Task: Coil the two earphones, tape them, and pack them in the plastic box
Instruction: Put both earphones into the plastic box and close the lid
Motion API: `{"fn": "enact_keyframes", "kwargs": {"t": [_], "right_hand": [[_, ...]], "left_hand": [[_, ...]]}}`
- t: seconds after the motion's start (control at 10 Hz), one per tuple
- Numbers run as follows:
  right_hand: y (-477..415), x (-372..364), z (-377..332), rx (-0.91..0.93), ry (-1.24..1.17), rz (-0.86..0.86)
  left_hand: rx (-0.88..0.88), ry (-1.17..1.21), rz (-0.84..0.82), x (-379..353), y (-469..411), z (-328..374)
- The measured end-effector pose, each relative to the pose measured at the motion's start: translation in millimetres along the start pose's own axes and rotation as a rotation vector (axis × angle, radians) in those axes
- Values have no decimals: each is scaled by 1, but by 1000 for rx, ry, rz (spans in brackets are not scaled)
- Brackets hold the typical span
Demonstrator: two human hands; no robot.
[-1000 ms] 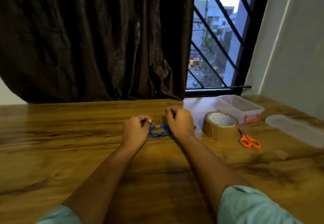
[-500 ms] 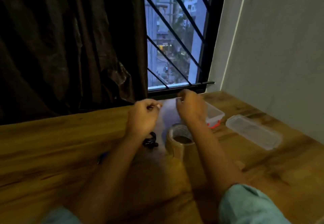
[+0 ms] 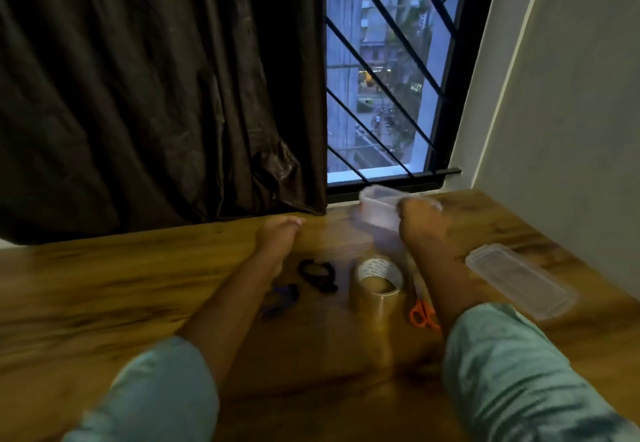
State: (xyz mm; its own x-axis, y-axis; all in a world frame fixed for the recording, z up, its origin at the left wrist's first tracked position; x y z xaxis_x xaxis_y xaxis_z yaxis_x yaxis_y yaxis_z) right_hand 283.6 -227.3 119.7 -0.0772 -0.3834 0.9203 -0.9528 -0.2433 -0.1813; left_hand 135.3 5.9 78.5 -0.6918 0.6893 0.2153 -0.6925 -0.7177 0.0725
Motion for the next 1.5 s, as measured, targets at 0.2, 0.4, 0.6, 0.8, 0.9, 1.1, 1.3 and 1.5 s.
{"fn": "enact_keyframes", "kwargs": {"t": [0.2, 0.4, 0.6, 0.8, 0.9, 1.1, 1.3, 1.5], "right_hand": [[47, 27, -119, 414, -103, 130], [92, -48, -196, 677, -165, -94], [96, -108, -228, 833, -73, -232], [71, -149, -220, 832, -108, -351], [65, -172, -206, 796, -43, -410], [91, -133, -167, 645, -268, -162], [113, -156, -125, 308, -302, -308], [113, -165, -143, 254, -179, -421]], "left_hand": [[176, 196, -121, 78, -2, -2], [201, 269, -85, 112, 3, -31], [330, 269, 119, 134, 1, -84], [365, 254, 101, 123, -19, -105], [386, 229, 60, 113, -27, -124], [251, 342, 503, 141, 10, -149], [221, -360, 207, 120, 17, -128], [63, -670, -1, 91, 12, -102]]}}
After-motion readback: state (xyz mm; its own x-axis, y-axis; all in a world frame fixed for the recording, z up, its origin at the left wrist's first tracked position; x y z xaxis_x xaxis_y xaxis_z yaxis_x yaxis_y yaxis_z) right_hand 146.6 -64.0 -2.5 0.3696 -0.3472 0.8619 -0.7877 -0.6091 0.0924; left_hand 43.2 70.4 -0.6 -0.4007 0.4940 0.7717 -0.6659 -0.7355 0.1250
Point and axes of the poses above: each hand's wrist, its own y-axis away from the middle knuckle, its own x-axis out of the back of the hand, z = x × y, the point moved 10 cm from there along -y, towards the middle knuckle
